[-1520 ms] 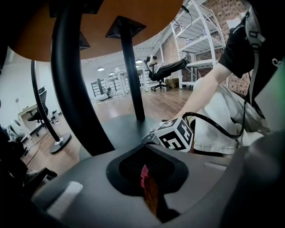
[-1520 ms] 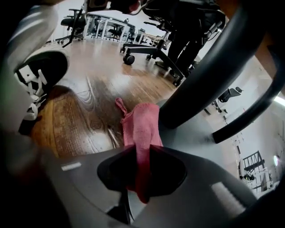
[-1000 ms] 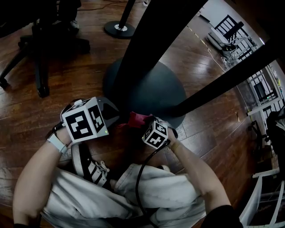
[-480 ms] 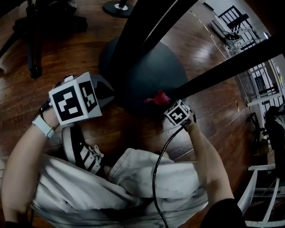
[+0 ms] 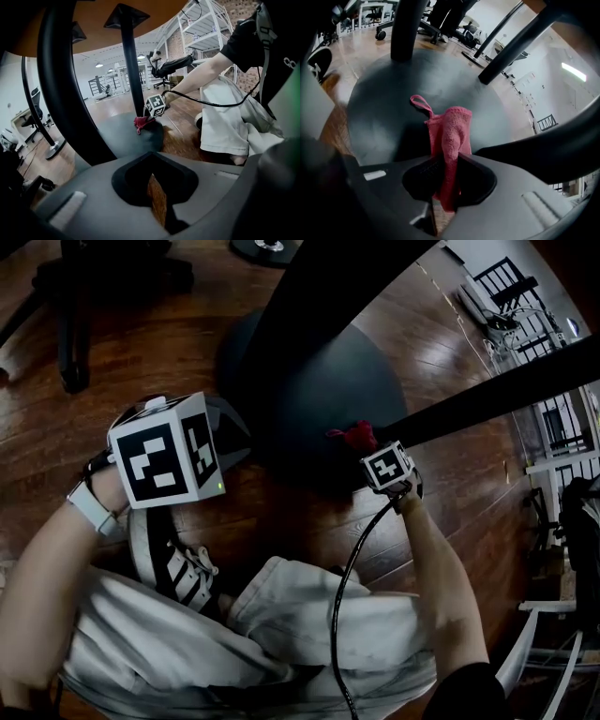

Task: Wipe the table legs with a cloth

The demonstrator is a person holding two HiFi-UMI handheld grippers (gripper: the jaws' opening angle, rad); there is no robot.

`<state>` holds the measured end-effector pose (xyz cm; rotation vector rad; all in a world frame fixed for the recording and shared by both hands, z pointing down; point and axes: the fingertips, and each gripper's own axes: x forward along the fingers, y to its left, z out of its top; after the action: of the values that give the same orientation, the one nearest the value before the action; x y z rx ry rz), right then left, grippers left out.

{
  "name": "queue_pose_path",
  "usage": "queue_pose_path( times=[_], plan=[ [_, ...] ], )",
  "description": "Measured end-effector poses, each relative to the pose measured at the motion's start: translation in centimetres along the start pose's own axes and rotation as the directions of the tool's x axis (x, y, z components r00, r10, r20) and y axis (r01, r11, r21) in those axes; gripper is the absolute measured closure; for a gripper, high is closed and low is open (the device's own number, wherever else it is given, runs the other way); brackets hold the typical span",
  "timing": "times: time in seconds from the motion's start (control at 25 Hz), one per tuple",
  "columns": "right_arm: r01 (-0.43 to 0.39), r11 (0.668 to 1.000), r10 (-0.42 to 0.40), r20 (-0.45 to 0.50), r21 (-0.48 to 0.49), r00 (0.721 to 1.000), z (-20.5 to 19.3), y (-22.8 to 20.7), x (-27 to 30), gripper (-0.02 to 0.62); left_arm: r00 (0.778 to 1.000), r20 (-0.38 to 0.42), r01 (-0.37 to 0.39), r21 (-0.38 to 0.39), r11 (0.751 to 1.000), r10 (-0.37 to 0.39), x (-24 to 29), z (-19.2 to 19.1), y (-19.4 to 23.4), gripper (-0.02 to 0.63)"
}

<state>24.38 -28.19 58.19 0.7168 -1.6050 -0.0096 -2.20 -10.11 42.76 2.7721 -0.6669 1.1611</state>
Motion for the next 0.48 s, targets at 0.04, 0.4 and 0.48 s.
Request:
queue_pose_path(
  times=[0.04,0.4,0.48],
  plan=[
    [0.010,1.000,-0.010,-0.006,0.008,1.000,0.3,-0.4,0.1,0.546,1.000,-0.001,0.000,-0.003,1.000,0.000,0.0,-0.1,0.1,0.614],
    [0.033,0.999,-0.032,0.022,-0.027,0.999,6.5,-1.4,1.9,0.548,0.999,-0.024,0.034,0.001,0.999,-0.034,1.0,-0.8,-0.1,0.614],
    [0.018,0.998,-0.016,0.050,-0.057,0.999,8.5,-0.8,2.3,0.548,0.999,-0.024,0.039,0.009,0.999,-0.039,1.2,-0.6,-0.3,0.614]
  ],
)
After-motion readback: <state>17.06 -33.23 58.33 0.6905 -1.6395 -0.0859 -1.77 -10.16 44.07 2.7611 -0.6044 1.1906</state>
